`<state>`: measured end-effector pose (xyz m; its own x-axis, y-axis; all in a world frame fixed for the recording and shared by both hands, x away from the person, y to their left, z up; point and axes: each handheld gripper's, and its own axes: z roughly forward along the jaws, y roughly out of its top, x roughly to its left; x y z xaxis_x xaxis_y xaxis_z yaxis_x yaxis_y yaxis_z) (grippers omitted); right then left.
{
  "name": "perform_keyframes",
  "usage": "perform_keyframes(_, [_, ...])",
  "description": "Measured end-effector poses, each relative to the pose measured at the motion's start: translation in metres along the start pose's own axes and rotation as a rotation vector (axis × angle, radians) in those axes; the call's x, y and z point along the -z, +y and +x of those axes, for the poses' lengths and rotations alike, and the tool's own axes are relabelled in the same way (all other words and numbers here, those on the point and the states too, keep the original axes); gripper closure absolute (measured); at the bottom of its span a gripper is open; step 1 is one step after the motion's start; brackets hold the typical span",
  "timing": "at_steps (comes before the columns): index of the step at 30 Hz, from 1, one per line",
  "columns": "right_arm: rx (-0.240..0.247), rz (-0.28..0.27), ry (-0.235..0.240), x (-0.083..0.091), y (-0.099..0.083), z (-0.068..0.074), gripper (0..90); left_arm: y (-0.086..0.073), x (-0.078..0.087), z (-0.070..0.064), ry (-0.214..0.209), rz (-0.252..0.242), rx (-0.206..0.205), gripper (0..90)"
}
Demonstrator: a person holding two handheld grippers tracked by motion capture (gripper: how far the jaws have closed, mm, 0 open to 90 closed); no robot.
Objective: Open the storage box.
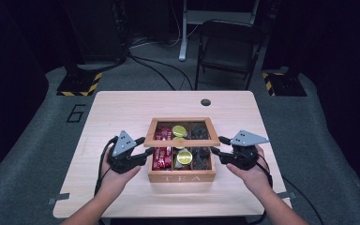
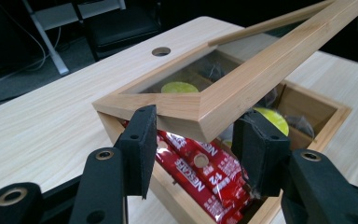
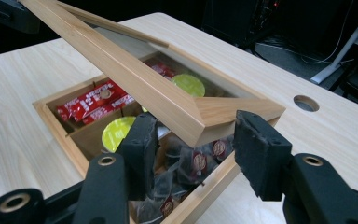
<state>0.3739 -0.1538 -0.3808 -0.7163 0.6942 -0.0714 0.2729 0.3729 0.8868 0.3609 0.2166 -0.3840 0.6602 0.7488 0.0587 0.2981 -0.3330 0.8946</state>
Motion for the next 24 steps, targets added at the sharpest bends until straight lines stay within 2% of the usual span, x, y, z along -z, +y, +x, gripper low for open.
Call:
perform_keyframes(3, [-0.005,0.007,0.004,0.000,0.005,-0.003,49.7,0.006,0.000,0.003,-0.009,0.005,0.010,50.7])
perform_keyframes(5, [-0.007,0.021,0.014,0.000,0.016,-0.008,49.7,0.014,0.000,0.007,-0.008,-0.003,0.008,50.9])
perform_keyframes(7, [-0.011,0.019,0.014,-0.001,0.019,-0.009,49.7,0.018,-0.001,0.010,-0.007,-0.009,-0.003,50.9])
perform_keyframes(10, [-0.010,0.021,0.011,-0.001,0.033,-0.016,49.5,0.029,-0.001,0.016,-0.013,-0.009,0.009,50.9])
perform_keyframes(13, [-0.011,0.024,0.011,-0.002,0.039,-0.018,49.4,0.036,-0.003,0.019,-0.014,-0.007,0.014,50.9])
perform_keyframes(20, [-0.014,0.016,0.002,-0.006,0.059,-0.030,49.8,0.059,-0.007,0.029,0.014,0.005,-0.026,52.3])
perform_keyframes(22, [-0.039,0.009,0.010,-0.008,0.066,-0.037,50.5,0.063,-0.008,0.032,0.017,0.001,-0.020,52.8])
perform_keyframes(24, [-0.043,0.001,0.013,-0.011,0.071,-0.042,51.1,0.068,-0.010,0.036,0.017,-0.005,-0.006,53.2])
